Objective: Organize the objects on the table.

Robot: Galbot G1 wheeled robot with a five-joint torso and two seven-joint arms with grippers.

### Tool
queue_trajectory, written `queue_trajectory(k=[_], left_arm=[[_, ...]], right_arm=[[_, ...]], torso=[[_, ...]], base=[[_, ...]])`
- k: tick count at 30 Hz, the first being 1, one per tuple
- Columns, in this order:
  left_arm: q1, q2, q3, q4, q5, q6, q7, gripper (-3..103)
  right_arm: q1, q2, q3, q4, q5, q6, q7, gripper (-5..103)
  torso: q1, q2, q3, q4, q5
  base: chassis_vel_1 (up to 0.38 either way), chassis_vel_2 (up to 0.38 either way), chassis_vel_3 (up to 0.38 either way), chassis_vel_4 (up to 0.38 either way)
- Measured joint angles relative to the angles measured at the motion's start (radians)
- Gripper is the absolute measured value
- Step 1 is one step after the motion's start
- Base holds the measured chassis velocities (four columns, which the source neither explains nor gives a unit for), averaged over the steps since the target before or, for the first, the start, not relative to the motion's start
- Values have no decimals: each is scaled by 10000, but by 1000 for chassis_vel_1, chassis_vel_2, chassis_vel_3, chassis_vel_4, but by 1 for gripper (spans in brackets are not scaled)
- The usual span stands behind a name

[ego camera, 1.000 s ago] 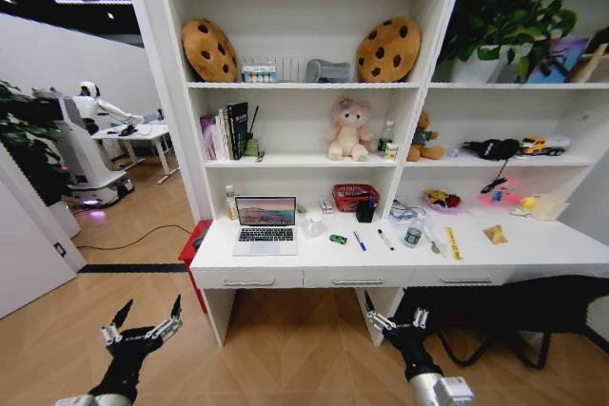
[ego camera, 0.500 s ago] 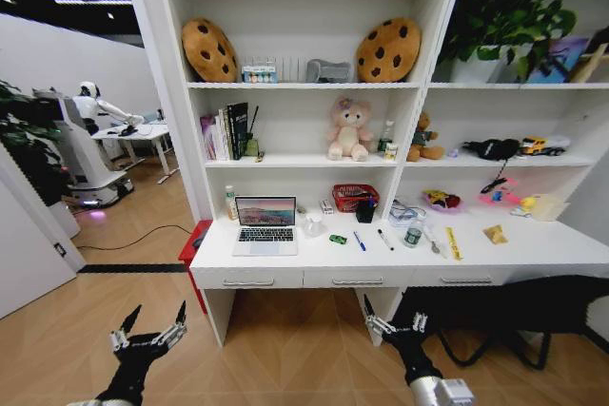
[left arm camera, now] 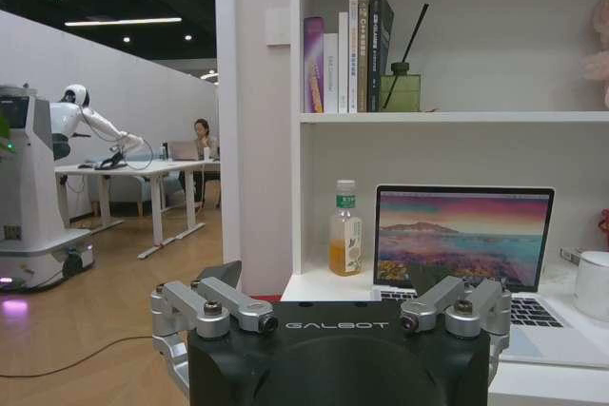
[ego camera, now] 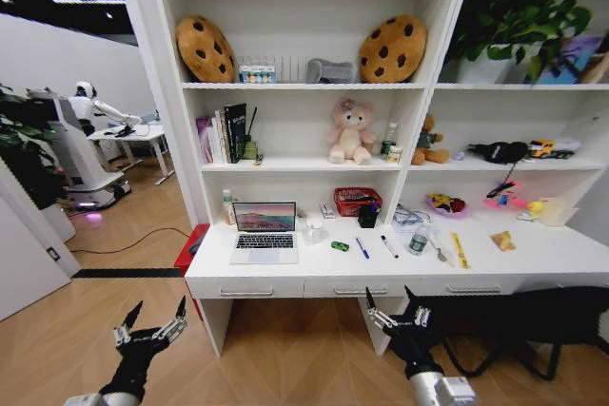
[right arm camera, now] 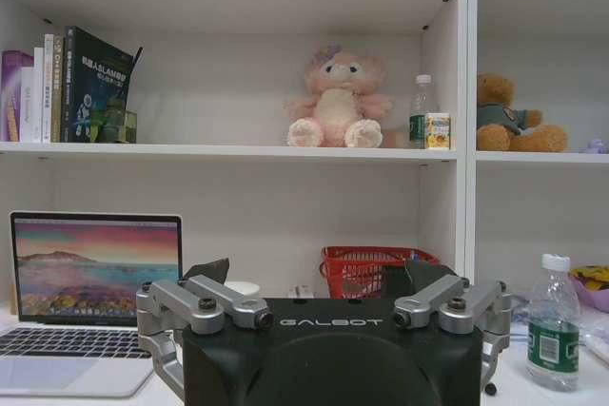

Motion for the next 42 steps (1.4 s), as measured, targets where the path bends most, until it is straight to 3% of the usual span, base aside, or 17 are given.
queue_trajectory(k=[11, 13, 17, 19, 20, 24, 26, 29, 30, 32, 33, 35, 36, 37, 40, 42], left_arm=[[-79, 336, -197, 97, -301, 76, 11, 96], [-87, 374, -220, 104, -344, 100, 6, 96], [-112, 548, -309, 110, -461, 159, -6, 96], [-117, 771, -403, 130, -581, 180, -29, 95], [-112, 947, -501, 204, -696, 180, -24, 93], [-180, 1237, -660, 357, -902, 181, -20, 93], [-434, 2064, -965, 591, -1477, 296, -83, 79], [-479, 2441, -1132, 662, -1684, 310, -77, 74], [-498, 2890, -1273, 744, -1831, 309, 1, 68], [-544, 3567, -1360, 971, -1890, 236, 139, 57], [-544, 3567, -1360, 971, -1890, 236, 139, 57], [-644, 4131, -1417, 1281, -1891, 133, 271, 46], [-751, 4459, -1432, 1497, -1894, 82, 356, 46], [-955, 4907, -1430, 1835, -1917, 30, 408, 36], [-1252, 5486, -1386, 2233, -1971, -30, 501, 30], [-1849, 6503, -1266, 2806, -2132, -79, 662, 19]], right_arm=[[64, -35, -60, 4, 187, 363, -246, 100], [61, -79, -74, 24, 292, 505, -387, 100], [33, -225, -43, 171, 482, 724, -630, 100], [174, -342, 130, 171, 560, 735, -626, 100], [223, -389, 225, 152, 581, 735, -539, 100], [236, -429, 308, 129, 590, 728, -419, 100], [204, -466, 382, 106, 575, 714, -354, 100], [226, -507, 379, 72, 575, 699, -348, 100], [277, -538, 386, -19, 568, 685, -343, 100], [322, -558, 471, -187, 539, 684, -262, 100], [322, -558, 471, -187, 539, 684, -262, 100], [353, -618, 577, -338, 520, 684, -151, 100], [376, -663, 656, -410, 499, 689, -99, 100], [414, -727, 755, -497, 460, 706, -43, 100], [459, -794, 907, -587, 423, 734, -39, 100], [491, -829, 1103, -675, 411, 755, -36, 100]], torso=[[1, -2, 1, -4, 3], [2, -3, 2, 4, 13], [9, -4, 3, -6, -1], [20, -9, 6, 6, 9], [16, -7, 3, -9, -2], [14, -8, 4, 1, 0], [-7, 2, -4, -4, -1], [-12, 6, -5, -5, 0], [-13, 6, -5, -3, 7], [-13, 6, -5, 0, -1], [-13, 6, -5, 0, -1], [-9, 5, -3, 1, 4], [-3, 2, 0, 0, 1], [2, -1, 1, -2, 0], [3, -2, 2, 2, 0], [5, -3, 1, -4, -4]], base=[[-277, 266, 285, -276], [-326, 341, 357, -373], [-307, 309, 336, -279], [-196, 210, 182, -200], [-156, 166, 36, -67], [-92, 81, 19, -33], [24, -23, -19, 41], [61, -84, -39, 82], [66, -81, -93, 78], [33, -24, -22, 39], [0, 0, 0, 0], [0, 0, 0, 0], [0, 0, 0, 0], [0, 0, 0, 0], [0, 0, 0, 0], [0, 0, 0, 0]])
